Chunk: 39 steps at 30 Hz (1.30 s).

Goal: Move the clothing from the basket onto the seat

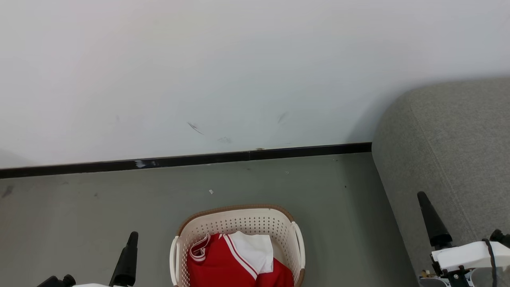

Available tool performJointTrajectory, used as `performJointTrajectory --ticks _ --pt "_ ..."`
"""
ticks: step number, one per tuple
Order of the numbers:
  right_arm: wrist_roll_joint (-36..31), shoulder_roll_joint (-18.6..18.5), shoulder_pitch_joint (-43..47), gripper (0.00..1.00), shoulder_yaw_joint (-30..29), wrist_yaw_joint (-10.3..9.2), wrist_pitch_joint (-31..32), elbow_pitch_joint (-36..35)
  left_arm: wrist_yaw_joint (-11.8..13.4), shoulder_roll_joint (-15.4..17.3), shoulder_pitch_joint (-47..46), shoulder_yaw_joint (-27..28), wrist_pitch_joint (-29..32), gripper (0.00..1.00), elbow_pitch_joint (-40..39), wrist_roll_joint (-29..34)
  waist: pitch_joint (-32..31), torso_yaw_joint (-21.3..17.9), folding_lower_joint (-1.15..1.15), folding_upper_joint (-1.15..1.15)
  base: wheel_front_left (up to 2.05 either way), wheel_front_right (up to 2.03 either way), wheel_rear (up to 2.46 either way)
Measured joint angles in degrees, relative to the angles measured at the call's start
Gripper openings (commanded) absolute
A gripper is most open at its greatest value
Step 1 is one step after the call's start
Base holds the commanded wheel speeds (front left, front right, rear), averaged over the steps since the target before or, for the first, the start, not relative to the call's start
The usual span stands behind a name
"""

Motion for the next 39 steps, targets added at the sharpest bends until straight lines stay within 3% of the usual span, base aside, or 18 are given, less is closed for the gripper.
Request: performJointTrajectory --ticks 5,17,23,39 --pt "-5.35 -0.23 0.68 1.00 0.56 0.00 -1.05 -1.21 0.00 0.24 -0.01 -0.40 -1.20 1.00 -0.11 3.60 -0.23 0.20 -0.12 0.00 0.00 0.00 0.00" --pt "-19.56 -0.93 2.16 1.00 2.20 -0.01 -3.56 -3.25 -0.08 0.29 0.00 -0.71 -3.47 1.00 -0.88 12.24 -0.44 0.61 -0.71 0.00 0.00 0.00 0.00" --pt "-28.52 -1.46 2.31 1.00 2.83 0.00 -4.91 -3.94 -0.09 0.58 0.00 -1.26 -4.94 1.00 -1.63 18.38 -0.31 0.71 -0.89 0.00 0.00 0.00 0.00" --pt "-44.44 -1.42 3.40 1.00 3.12 0.00 -8.14 -5.24 -0.25 2.01 0.02 -2.91 -8.21 1.00 -2.68 34.42 -0.14 0.78 -0.95 0.00 0.00 0.00 0.00"
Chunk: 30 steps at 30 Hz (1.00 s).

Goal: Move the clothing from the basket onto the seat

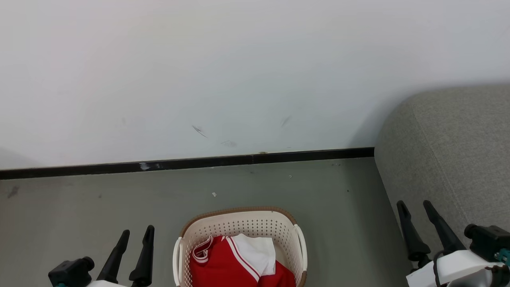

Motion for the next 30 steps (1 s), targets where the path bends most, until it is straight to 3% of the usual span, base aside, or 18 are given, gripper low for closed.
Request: performJointTrajectory --ticks 16,30 --pt "-14.26 0.24 1.39 1.00 -0.21 0.00 -3.53 -0.43 -0.01 0.15 0.21 0.29 -3.26 1.00 -1.51 17.33 -0.42 0.00 -0.01 0.00 0.00 0.00 0.00" --pt "-14.95 1.03 2.31 1.00 -1.44 0.00 -3.53 0.40 -0.01 -0.81 0.88 1.68 -3.28 1.00 -1.75 19.40 -0.57 -0.39 -0.02 0.00 0.00 0.00 0.00"
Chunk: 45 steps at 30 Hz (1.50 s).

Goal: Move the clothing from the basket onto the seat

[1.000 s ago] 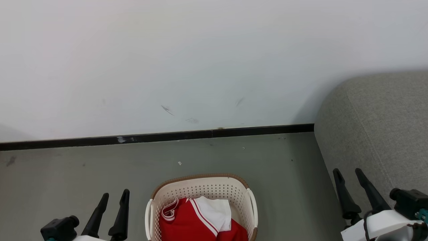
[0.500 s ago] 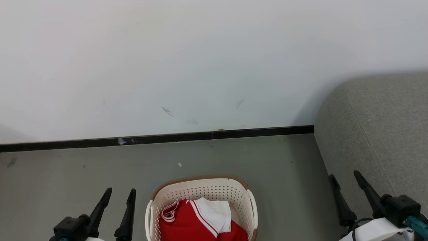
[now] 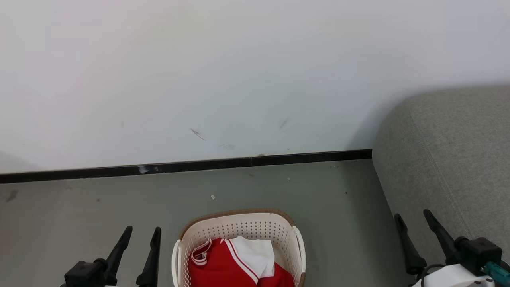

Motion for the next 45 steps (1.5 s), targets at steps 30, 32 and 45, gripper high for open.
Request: performJointTrajectory --ticks 30,32,45 --pt "-0.35 0.76 0.10 1.00 0.58 0.00 0.00 0.12 0.00 -0.71 0.73 -2.08 0.00 1.00 0.63 2.16 3.40 -0.81 -0.01 0.00 0.00 0.00 0.00" --pt "-0.35 0.82 0.10 1.00 0.67 0.00 0.00 0.12 0.00 -0.66 0.73 -2.60 0.00 1.00 0.94 2.47 3.91 -0.85 -0.01 0.00 0.00 0.00 0.00" --pt "-0.88 1.05 -0.02 1.00 1.87 0.00 0.00 -0.44 0.00 0.11 0.40 -5.83 0.00 1.00 3.67 2.98 8.01 -1.19 -0.01 0.00 0.00 0.00 0.00"
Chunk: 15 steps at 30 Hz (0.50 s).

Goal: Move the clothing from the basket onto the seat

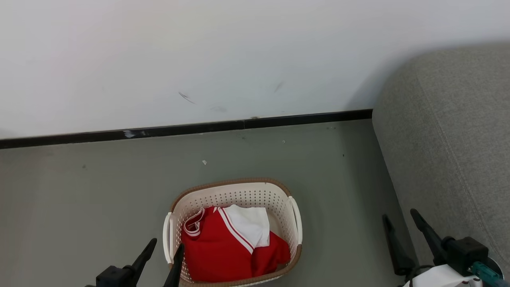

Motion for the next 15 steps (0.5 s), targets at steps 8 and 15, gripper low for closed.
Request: performJointTrajectory --ticks 8,15 --pt "-0.11 0.04 -2.08 1.00 0.65 0.00 0.00 -1.56 0.00 0.19 -4.27 -2.45 0.00 1.00 0.94 -0.01 4.35 -0.32 0.00 0.00 0.00 0.00 0.00" --pt "-1.63 0.04 -3.94 1.00 0.45 0.00 0.00 -2.23 0.00 0.69 -8.08 -4.93 0.00 1.00 2.49 0.52 8.46 -0.67 0.00 0.00 0.00 0.00 0.00"
